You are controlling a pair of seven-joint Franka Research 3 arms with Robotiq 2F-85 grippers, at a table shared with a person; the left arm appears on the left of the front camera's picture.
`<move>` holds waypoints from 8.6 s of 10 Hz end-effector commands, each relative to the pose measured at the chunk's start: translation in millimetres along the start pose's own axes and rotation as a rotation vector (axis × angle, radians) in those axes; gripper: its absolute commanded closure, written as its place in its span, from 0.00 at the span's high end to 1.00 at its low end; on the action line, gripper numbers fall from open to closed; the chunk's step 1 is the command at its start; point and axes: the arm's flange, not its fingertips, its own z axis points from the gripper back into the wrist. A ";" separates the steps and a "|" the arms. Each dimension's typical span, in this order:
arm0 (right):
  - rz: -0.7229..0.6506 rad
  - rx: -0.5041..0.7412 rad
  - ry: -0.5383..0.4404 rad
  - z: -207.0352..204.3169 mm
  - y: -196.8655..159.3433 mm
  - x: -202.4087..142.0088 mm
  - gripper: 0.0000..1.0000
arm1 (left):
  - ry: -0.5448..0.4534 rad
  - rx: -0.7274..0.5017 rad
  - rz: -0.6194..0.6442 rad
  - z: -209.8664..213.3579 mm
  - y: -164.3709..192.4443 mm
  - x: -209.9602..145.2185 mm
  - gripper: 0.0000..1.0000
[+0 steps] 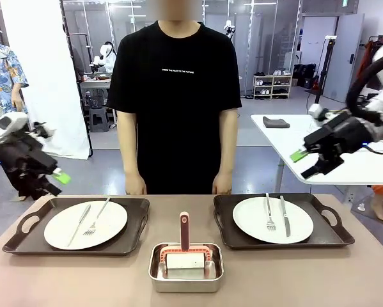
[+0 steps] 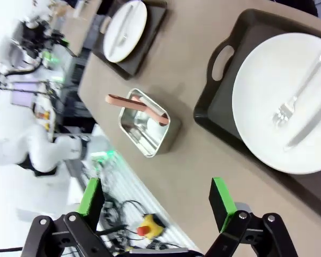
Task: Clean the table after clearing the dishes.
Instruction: When the left (or right) Handle tray is removed, use the left hand (or right hand) to clean the left (or right) side of the table with the Lint Roller.
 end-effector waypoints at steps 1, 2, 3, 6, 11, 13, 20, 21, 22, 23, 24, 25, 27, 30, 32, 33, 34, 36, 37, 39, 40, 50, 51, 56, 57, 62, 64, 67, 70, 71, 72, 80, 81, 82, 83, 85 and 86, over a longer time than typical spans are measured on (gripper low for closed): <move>-0.105 0.117 -0.079 32.6 -27.7 -2.9 1.00 | -0.099 -0.103 0.117 27.7 30.8 -12.1 1.00; -0.133 0.148 -0.116 50.7 -38.6 -6.6 1.00 | -0.124 -0.118 0.174 40.7 49.6 -21.8 1.00; -0.174 0.157 -0.143 67.0 -49.2 -9.1 1.00 | -0.157 -0.130 0.236 51.3 67.7 -30.0 1.00; -0.313 0.212 -0.270 115.7 -98.2 -34.5 1.00 | -0.284 -0.140 0.299 87.9 104.4 -68.4 1.00; -0.398 0.312 -0.347 165.1 -161.9 -89.5 1.00 | -0.481 -0.344 0.339 125.3 130.0 -128.5 1.00; -0.430 0.347 -0.390 183.1 -176.3 -105.1 1.00 | -0.541 -0.386 0.397 127.9 139.7 -150.9 1.00; -0.448 0.324 -0.401 188.2 -182.2 -118.7 1.00 | -0.527 -0.362 0.431 126.7 142.2 -160.7 1.00; -0.448 0.324 -0.401 188.2 -182.2 -118.7 1.00 | -0.527 -0.362 0.431 126.7 142.2 -160.7 1.00; -0.448 0.324 -0.401 188.2 -182.2 -118.7 1.00 | -0.527 -0.362 0.431 126.7 142.2 -160.7 1.00; -0.448 0.324 -0.401 188.2 -182.2 -118.7 1.00 | -0.527 -0.362 0.431 126.7 142.2 -160.7 1.00; -0.448 0.324 -0.401 188.2 -182.2 -118.7 1.00 | -0.527 -0.362 0.431 126.7 142.2 -160.7 1.00; -0.448 0.324 -0.401 188.2 -182.2 -118.7 1.00 | -0.527 -0.362 0.431 126.7 142.2 -160.7 1.00; -0.448 0.324 -0.401 188.2 -182.2 -118.7 1.00 | -0.527 -0.362 0.431 126.7 142.2 -160.7 1.00; -0.448 0.324 -0.401 188.2 -182.2 -118.7 1.00 | -0.527 -0.362 0.431 126.7 142.2 -160.7 1.00; -0.448 0.324 -0.401 188.2 -182.2 -118.7 1.00 | -0.527 -0.362 0.431 126.7 142.2 -160.7 1.00; -0.448 0.324 -0.401 188.2 -182.2 -118.7 1.00 | -0.527 -0.362 0.431 126.7 142.2 -160.7 1.00; -0.448 0.324 -0.401 188.2 -182.2 -118.7 1.00 | -0.527 -0.362 0.431 126.7 142.2 -160.7 1.00; -0.448 0.324 -0.401 188.2 -182.2 -118.7 1.00 | -0.527 -0.362 0.431 126.7 142.2 -160.7 1.00; -0.448 0.324 -0.401 188.2 -182.2 -118.7 1.00 | -0.527 -0.362 0.431 126.7 142.2 -160.7 1.00; -0.448 0.324 -0.401 188.2 -182.2 -118.7 1.00 | -0.527 -0.362 0.431 126.7 142.2 -160.7 1.00; -0.448 0.324 -0.401 188.2 -182.2 -118.7 1.00 | -0.527 -0.362 0.431 126.7 142.2 -160.7 1.00; -0.448 0.324 -0.401 188.2 -182.2 -118.7 1.00 | -0.459 -0.353 0.274 125.6 123.3 -146.6 1.00; -0.448 0.324 -0.401 188.2 -182.2 -118.7 1.00 | -0.383 -0.310 0.175 127.6 99.7 -127.3 1.00; -0.448 0.324 -0.401 188.2 -182.2 -118.7 1.00 | 0.040 -0.081 -0.403 64.0 -53.3 5.0 1.00; -0.448 0.324 -0.401 188.2 -182.2 -118.7 1.00 | 0.115 -0.048 -0.492 35.4 -83.7 19.3 1.00; -0.448 0.324 -0.401 188.2 -182.2 -118.7 1.00 | 0.315 0.166 -0.856 -88.3 -169.2 23.3 1.00; -0.448 0.324 -0.401 188.2 -182.2 -118.7 1.00 | 0.339 0.162 -0.888 -109.2 -181.8 18.8 1.00; -0.448 0.324 -0.401 188.2 -182.2 -118.7 1.00 | 0.350 0.140 -0.865 -111.9 -184.3 26.6 1.00; -0.448 0.324 -0.401 188.2 -182.2 -118.7 1.00 | 0.350 0.140 -0.865 -111.9 -184.3 26.6 1.00; -0.448 0.324 -0.401 188.2 -182.2 -118.7 1.00 | 0.338 0.134 -0.868 -114.1 -182.4 24.8 1.00; -0.448 0.324 -0.401 188.2 -182.2 -118.7 1.00 | 0.386 0.202 -0.912 -127.7 -203.0 37.3 1.00; -0.448 0.324 -0.401 188.2 -182.2 -118.7 1.00 | 0.639 0.386 -1.110 -254.4 -294.0 106.4 1.00; -0.448 0.324 -0.401 188.2 -182.2 -118.7 1.00 | 0.639 0.381 -1.093 -263.8 -293.5 105.2 1.00; -0.448 0.324 -0.401 188.2 -182.2 -118.7 1.00 | 0.644 0.401 -1.056 -270.9 -292.9 103.0 1.00; -0.448 0.324 -0.401 188.2 -182.2 -118.7 1.00 | 0.641 0.418 -1.033 -279.1 -290.6 101.6 1.00; -0.448 0.324 -0.401 188.2 -182.2 -118.7 1.00 | 0.679 0.386 -1.032 -295.2 -289.1 101.3 1.00; -0.448 0.324 -0.401 188.2 -182.2 -118.7 1.00 | 0.686 0.428 -1.018 -302.1 -285.4 103.5 1.00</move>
